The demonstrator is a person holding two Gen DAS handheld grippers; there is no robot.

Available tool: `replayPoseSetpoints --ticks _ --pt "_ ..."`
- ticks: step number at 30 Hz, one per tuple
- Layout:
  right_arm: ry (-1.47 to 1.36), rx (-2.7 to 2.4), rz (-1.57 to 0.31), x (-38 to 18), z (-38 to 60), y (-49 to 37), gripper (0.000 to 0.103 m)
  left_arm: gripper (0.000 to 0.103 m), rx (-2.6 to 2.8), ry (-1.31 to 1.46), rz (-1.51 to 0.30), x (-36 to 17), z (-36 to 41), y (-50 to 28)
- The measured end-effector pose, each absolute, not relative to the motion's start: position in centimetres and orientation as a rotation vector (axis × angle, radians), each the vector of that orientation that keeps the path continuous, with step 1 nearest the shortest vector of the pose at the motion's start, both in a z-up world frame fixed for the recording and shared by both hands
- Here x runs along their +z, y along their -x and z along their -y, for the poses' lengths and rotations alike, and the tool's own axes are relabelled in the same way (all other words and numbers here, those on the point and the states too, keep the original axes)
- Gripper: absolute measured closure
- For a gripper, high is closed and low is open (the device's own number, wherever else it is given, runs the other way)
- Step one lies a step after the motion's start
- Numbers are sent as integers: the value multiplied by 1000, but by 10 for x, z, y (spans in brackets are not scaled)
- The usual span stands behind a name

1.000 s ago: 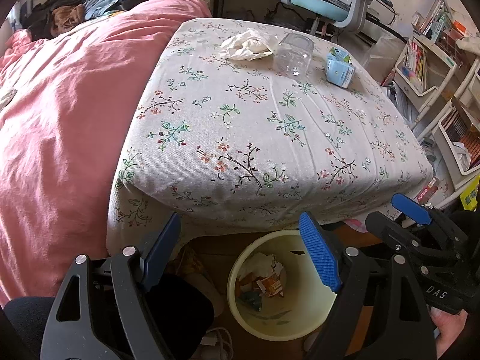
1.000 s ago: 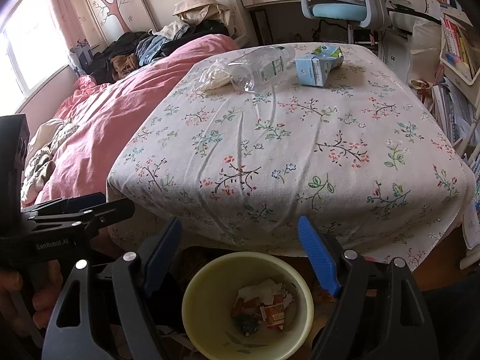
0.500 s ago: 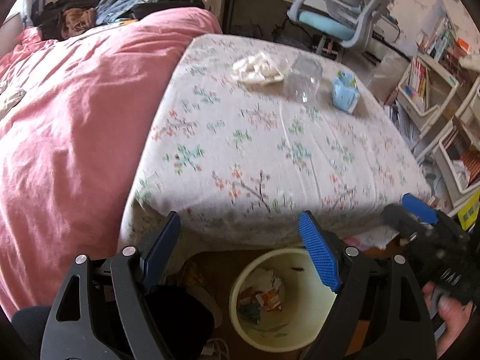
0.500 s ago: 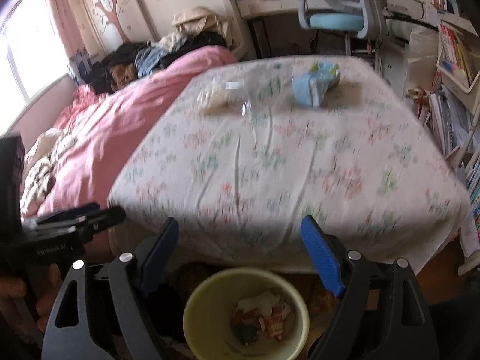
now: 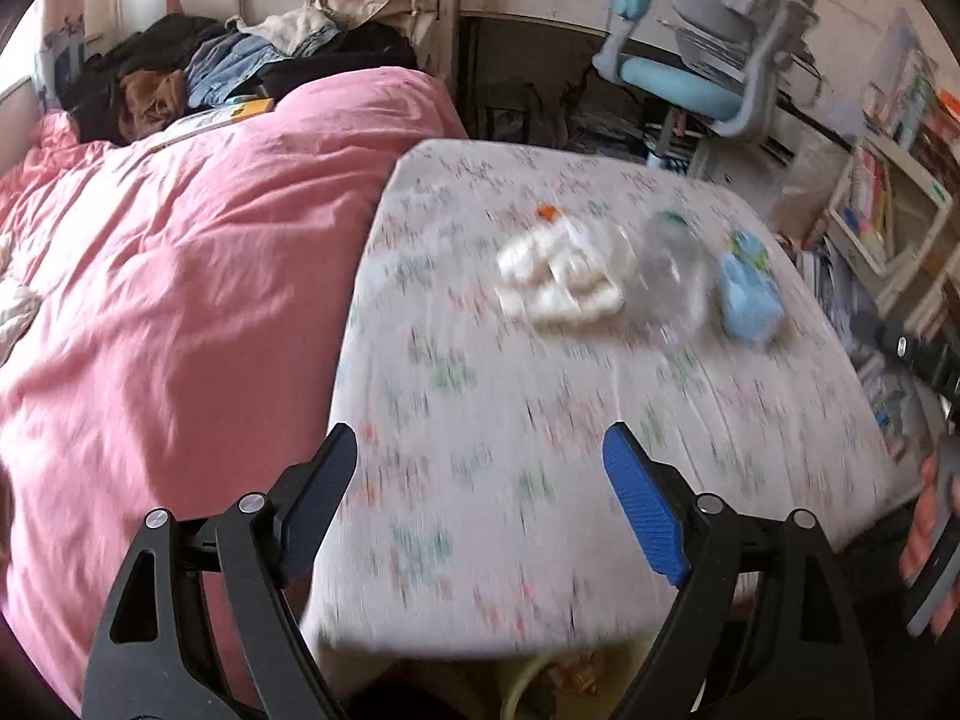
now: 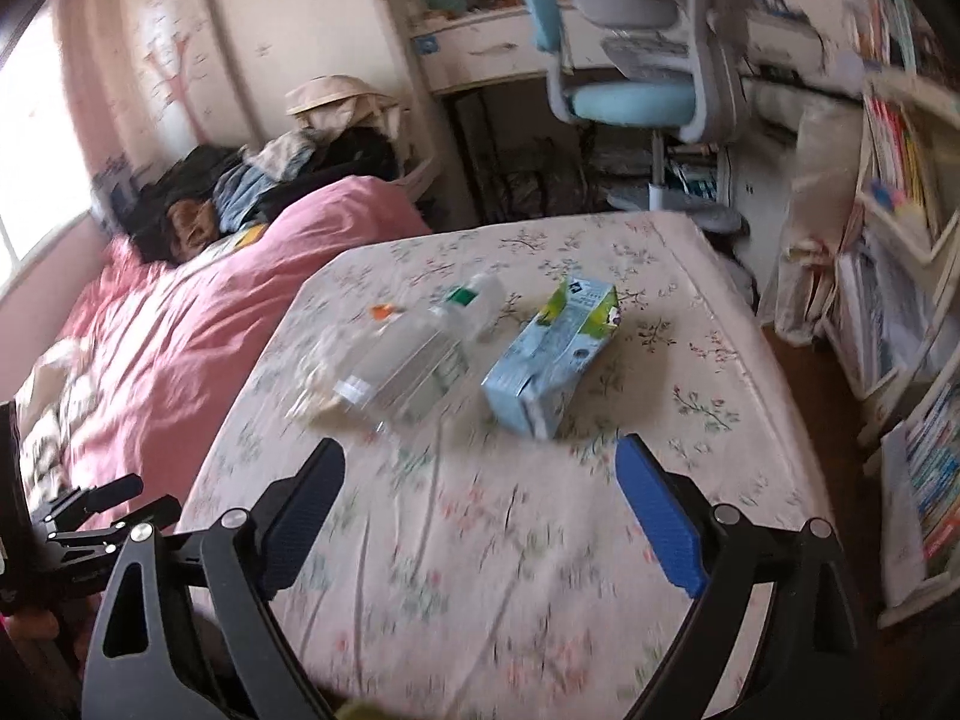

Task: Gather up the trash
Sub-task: 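Move both tools to the table toward the white tissue and juice carton, then grasp the white tissue with the left tool while the right tool grasps the juice carton, then carry tissue and juice carton over the wastebasket and open both tools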

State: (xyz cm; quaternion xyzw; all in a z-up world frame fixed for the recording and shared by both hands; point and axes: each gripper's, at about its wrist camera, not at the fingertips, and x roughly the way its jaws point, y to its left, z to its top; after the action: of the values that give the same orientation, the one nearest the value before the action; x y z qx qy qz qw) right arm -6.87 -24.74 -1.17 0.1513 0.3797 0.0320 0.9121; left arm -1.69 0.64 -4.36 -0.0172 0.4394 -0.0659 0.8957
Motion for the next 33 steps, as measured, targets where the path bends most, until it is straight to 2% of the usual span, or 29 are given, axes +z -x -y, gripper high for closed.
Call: replayPoseSetpoints --ticks 10,21,22,23,24,25,27,33 --pt "-410 49 -891 -42 270 1 15 22 -117 38 -958 -65 7 -91" --pt "-439 74 -994 -66 277 -36 15 22 -183 -133 -1011 -103 56 -147" --pt "-453 80 -999 -68 280 -37 18 25 -202 -150 -1003 -104 61 -148" --pt "-469 89 -1006 -70 283 -39 22 33 -231 -154 -1003 -104 64 -150" --pt "-489 99 -1019 -73 285 -40 36 61 -266 -149 -1017 -105 67 -150" --pt "-503 101 -1017 -73 288 -40 44 79 -291 -141 -1036 -106 69 -152" --pt "-532 126 -1022 -74 292 -39 49 81 -312 -129 -1031 -101 71 -151" --pt "-559 155 -984 -63 293 -25 52 83 -313 -91 -1001 -80 55 -136"
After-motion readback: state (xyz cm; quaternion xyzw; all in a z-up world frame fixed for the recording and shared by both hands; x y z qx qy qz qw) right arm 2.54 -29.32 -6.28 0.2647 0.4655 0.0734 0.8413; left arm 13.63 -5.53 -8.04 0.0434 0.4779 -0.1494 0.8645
